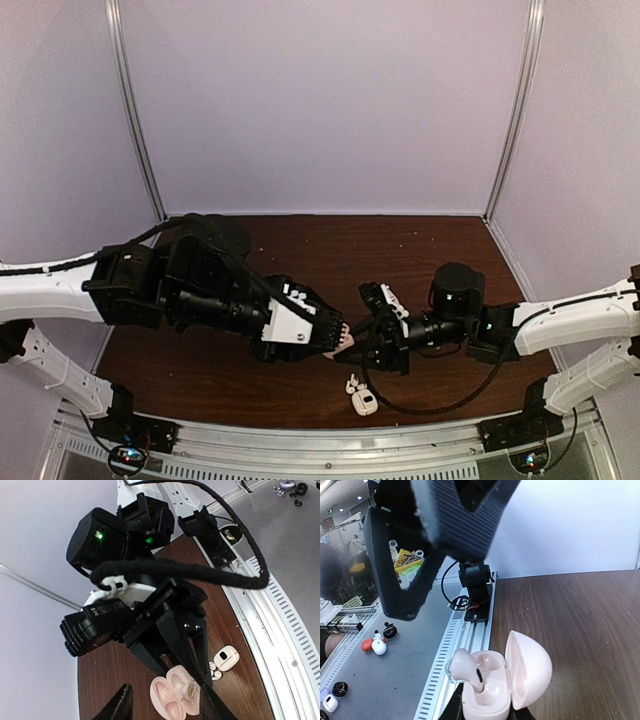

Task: Insert the wireless bluetooth earbuds into the charging case
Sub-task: Adjust the right earbud in the right side groove of the charging case.

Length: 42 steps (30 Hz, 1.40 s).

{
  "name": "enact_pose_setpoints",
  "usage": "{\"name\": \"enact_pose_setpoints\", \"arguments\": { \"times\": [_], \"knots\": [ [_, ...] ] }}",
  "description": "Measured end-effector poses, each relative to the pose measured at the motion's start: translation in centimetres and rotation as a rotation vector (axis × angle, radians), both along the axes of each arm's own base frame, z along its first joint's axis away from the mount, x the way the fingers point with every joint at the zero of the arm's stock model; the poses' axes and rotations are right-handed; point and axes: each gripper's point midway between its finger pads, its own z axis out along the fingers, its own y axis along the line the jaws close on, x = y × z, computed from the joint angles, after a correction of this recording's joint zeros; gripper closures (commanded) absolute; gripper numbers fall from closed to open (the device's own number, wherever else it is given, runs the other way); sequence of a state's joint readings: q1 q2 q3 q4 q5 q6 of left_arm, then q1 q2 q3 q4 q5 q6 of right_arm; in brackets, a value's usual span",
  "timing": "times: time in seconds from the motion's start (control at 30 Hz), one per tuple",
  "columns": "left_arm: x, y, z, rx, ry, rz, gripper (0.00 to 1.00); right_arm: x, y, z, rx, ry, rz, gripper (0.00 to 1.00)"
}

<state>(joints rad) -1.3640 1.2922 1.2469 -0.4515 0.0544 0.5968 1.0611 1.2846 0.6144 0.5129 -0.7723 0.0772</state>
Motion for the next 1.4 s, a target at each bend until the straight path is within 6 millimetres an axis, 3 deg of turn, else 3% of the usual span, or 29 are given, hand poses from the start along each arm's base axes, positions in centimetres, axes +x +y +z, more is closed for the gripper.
{"name": "enact_pose_setpoints", "arguments": {
  "times": [0.13,0.3,0.53,0.87,1.17,1.4],
  "knots": [
    [1.1,-0.2,-0.1,-0.029,0.066,0.092,0.36,0.6,-0.4,1.2,0.029,-0.036,-0.046,1.00],
    [3.0,-0.4,0.4,-0.116,0.214,0.219,0.29,1.5,-1.1,3.1,0.078,-0.104,-0.125,1.00],
    [5.5,-0.1,1.8,-0.292,0.415,0.394,0.03,3.2,-2.3,4.0,0.101,-0.178,-0.255,1.00],
    [7.2,-0.1,3.4,-0.441,0.510,0.481,0.02,5.3,-3.5,4.3,0.092,-0.222,-0.399,1.00],
    [7.9,-1.4,1.0,-0.399,0.528,0.516,0.02,5.4,-3.6,4.1,0.080,-0.221,-0.410,1.00],
    [8.8,-1.2,1.2,-0.414,0.532,0.549,0.02,5.4,-3.6,4.1,0.080,-0.218,-0.409,1.00]
  ]
}}
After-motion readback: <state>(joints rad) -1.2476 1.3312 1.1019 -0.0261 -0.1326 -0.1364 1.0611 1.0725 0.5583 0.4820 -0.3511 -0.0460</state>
